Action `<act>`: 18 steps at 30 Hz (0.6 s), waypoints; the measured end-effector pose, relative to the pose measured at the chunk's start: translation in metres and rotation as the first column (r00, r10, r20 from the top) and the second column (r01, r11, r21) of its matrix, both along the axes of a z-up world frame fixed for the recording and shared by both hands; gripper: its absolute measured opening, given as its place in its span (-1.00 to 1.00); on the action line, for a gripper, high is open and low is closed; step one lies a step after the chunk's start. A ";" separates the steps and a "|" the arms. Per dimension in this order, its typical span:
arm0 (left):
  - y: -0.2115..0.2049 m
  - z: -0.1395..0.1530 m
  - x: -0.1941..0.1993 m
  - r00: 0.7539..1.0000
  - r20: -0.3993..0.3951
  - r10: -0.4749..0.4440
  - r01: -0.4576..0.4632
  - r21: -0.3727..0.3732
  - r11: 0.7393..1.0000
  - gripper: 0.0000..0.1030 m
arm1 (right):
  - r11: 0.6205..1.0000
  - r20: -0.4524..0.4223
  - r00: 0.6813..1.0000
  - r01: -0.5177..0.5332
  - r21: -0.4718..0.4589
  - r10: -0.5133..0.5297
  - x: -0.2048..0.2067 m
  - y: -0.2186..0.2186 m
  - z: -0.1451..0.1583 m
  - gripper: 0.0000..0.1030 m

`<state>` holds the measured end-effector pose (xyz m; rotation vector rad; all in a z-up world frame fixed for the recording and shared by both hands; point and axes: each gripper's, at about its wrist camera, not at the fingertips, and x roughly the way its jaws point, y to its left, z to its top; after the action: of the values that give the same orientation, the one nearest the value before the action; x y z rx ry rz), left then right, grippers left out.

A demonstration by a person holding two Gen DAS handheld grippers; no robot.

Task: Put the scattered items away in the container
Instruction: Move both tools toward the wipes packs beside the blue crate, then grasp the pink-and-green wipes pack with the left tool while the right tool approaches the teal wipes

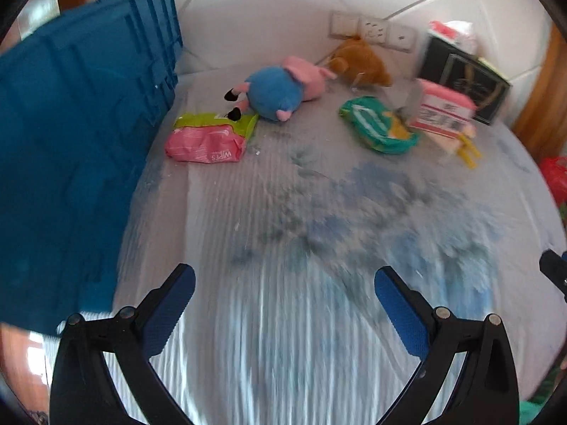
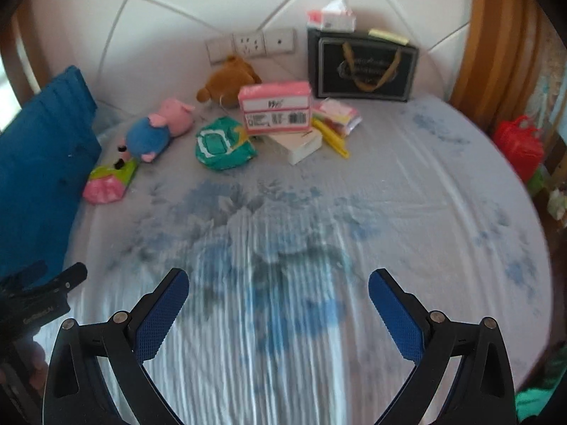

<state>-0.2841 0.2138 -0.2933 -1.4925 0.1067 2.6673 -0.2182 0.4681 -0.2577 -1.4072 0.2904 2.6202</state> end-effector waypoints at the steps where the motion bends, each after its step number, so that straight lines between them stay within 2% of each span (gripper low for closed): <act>1: -0.002 -0.008 -0.012 1.000 0.003 0.023 -0.023 -0.006 1.000 1.00 | 1.000 0.012 1.000 -0.019 -0.013 0.019 -0.010 -0.001 -0.008 0.99; 6: -0.016 -0.036 -0.077 0.995 0.011 0.097 -0.096 -0.029 0.995 1.00 | 0.995 0.009 0.995 -0.098 -0.029 0.099 -0.062 -0.018 -0.031 0.99; 8: -0.023 -0.043 -0.105 0.992 -0.005 0.124 -0.124 -0.025 0.992 1.00 | 0.994 -0.007 0.994 -0.111 -0.016 0.111 -0.089 -0.021 -0.036 0.99; 12: -0.030 -0.056 -0.156 0.991 -0.060 0.122 -0.122 -0.004 0.992 1.00 | 0.990 -0.050 0.989 -0.139 0.027 0.140 -0.141 -0.034 -0.048 0.99; 13: -0.031 -0.061 -0.167 0.990 -0.080 0.120 -0.121 -0.002 0.993 1.00 | 0.989 -0.050 0.989 -0.139 0.050 0.142 -0.152 -0.037 -0.052 0.95; 14: -0.033 -0.066 -0.178 0.988 -0.099 0.119 -0.120 -0.007 0.993 1.00 | 0.987 -0.051 0.989 -0.138 0.083 0.142 -0.162 -0.042 -0.057 0.73; 16: -0.034 -0.076 -0.196 0.988 -0.101 0.116 -0.119 -0.020 0.993 1.00 | 0.983 -0.055 0.988 -0.139 0.119 0.146 -0.180 -0.048 -0.066 0.48; 18: -0.036 -0.089 -0.211 0.989 -0.079 0.122 -0.124 -0.022 0.992 1.00 | 0.983 -0.057 0.989 -0.131 0.132 0.139 -0.197 -0.050 -0.074 0.48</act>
<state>-0.4950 0.1778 -0.3818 -1.4482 0.0583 2.8325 -0.4155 0.4178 -0.3322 -1.3453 0.0336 2.7412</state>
